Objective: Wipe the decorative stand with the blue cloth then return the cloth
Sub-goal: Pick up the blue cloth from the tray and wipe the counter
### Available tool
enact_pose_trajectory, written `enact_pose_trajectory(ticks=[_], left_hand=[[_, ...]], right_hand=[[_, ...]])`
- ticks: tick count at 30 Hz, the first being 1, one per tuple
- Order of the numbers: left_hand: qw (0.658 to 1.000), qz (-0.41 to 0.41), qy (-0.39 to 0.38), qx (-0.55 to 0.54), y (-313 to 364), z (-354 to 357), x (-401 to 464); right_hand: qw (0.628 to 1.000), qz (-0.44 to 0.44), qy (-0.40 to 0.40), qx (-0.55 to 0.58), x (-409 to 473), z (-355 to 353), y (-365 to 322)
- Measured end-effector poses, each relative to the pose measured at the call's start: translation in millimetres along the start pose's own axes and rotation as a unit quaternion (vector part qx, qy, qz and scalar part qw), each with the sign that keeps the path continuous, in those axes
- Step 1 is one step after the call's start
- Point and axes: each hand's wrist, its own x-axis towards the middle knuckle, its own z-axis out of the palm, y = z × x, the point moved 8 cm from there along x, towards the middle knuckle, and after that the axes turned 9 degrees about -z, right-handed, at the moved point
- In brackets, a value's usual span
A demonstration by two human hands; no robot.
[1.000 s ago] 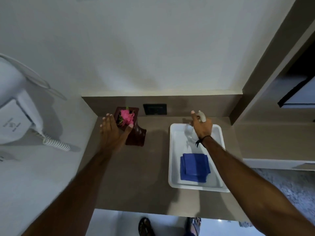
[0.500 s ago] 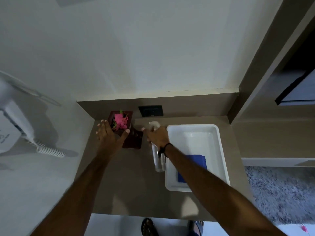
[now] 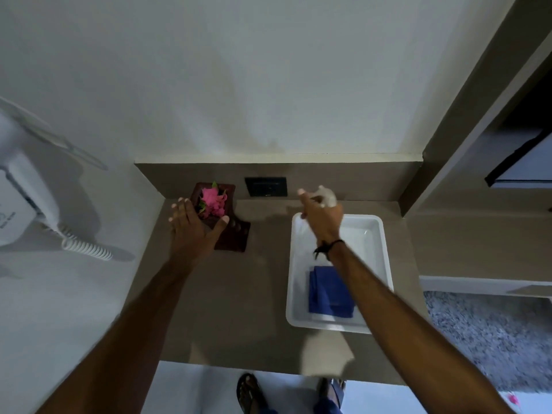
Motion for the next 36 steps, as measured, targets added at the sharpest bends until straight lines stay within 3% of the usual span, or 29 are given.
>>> enact_pose_trajectory(ticks=[8, 12, 19, 21, 23, 25, 26, 31, 36], left_hand=[[1.0, 0.009, -0.004, -0.002, 1.4, 0.6, 1.5], [1.0, 0.009, -0.006, -0.003, 1.5, 2.4, 0.6], [1.0, -0.002, -0.007, -0.022, 2.9, 1.6, 2.4], [1.0, -0.002, -0.009, -0.03, 0.5, 3.7, 3.5], [0.999, -0.004, -0.01, -0.036, -1.4, 5.3, 4.9], [0.999, -0.009, -0.012, -0.043, -2.1, 6.8, 6.3], [0.999, -0.012, -0.013, -0.045, -2.5, 7.1, 6.6], [0.999, -0.021, -0.015, -0.047, -2.1, 5.7, 7.5], [0.998, -0.031, -0.018, -0.053, -1.9, 3.8, 5.3]], right_hand=[[0.989, -0.056, 0.034, -0.135, 23.1, -67.6, 19.1], [0.977, -0.092, 0.0, -0.193, 17.9, -71.0, 23.1], [0.964, 0.051, -0.058, -0.254, -23.5, -105.2, 71.1], [0.936, 0.06, -0.133, -0.319, -54.1, -107.9, 91.2], [0.871, 0.043, -0.234, -0.431, -80.2, -105.2, 108.1], [0.815, 0.007, -0.276, -0.509, -87.4, -103.4, 113.3], [0.808, 0.007, -0.278, -0.52, -85.5, -103.0, 112.1], [0.825, 0.086, -0.311, -0.464, -67.9, -97.7, 108.3], [0.896, 0.167, -0.278, -0.303, -63.6, -93.4, 98.6]])
